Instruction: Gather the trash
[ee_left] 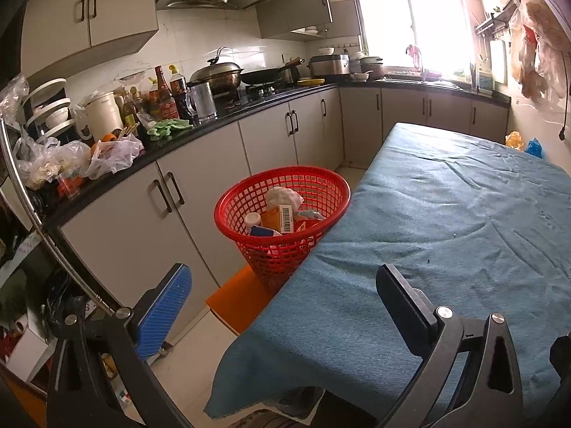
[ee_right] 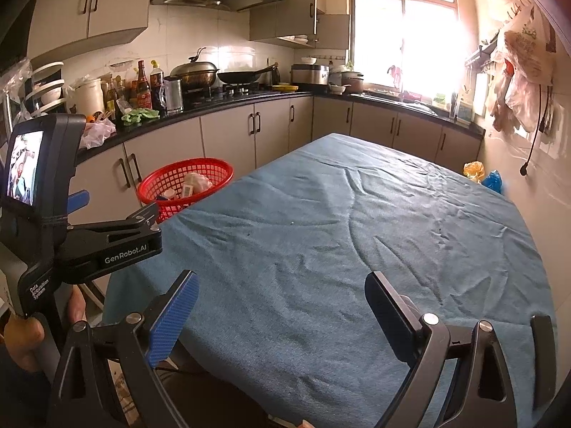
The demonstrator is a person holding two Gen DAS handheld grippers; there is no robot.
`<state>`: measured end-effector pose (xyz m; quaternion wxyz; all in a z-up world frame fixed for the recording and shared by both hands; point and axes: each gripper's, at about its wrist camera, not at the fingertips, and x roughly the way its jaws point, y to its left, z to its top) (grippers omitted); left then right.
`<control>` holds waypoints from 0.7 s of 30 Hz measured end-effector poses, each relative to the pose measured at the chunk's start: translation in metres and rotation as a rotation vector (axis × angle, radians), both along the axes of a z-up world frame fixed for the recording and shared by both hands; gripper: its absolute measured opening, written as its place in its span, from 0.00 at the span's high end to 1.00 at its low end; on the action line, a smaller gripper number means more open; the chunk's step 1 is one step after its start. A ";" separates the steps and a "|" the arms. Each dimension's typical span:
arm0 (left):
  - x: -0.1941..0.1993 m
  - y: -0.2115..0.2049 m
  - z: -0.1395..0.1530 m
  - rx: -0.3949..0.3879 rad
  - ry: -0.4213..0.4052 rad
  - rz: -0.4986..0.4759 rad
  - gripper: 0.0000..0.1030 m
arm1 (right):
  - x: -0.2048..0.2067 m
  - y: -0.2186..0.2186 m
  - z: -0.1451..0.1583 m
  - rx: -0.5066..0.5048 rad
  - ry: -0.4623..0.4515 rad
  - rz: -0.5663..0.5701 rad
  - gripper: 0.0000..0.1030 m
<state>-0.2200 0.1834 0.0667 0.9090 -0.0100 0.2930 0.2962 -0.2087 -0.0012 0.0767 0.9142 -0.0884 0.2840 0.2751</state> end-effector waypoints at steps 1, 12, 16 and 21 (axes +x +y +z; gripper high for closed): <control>0.000 0.001 0.000 0.000 0.000 0.000 0.00 | 0.000 0.001 0.000 -0.001 0.000 0.001 0.07; -0.001 0.003 -0.002 -0.002 0.007 0.002 0.00 | -0.001 0.001 -0.002 -0.006 0.005 0.003 0.07; -0.001 0.004 -0.003 -0.004 0.008 0.003 0.00 | -0.001 0.002 -0.003 -0.006 0.005 0.003 0.07; -0.001 0.005 -0.003 -0.004 0.009 0.002 0.00 | -0.001 0.002 -0.003 -0.007 0.007 0.003 0.07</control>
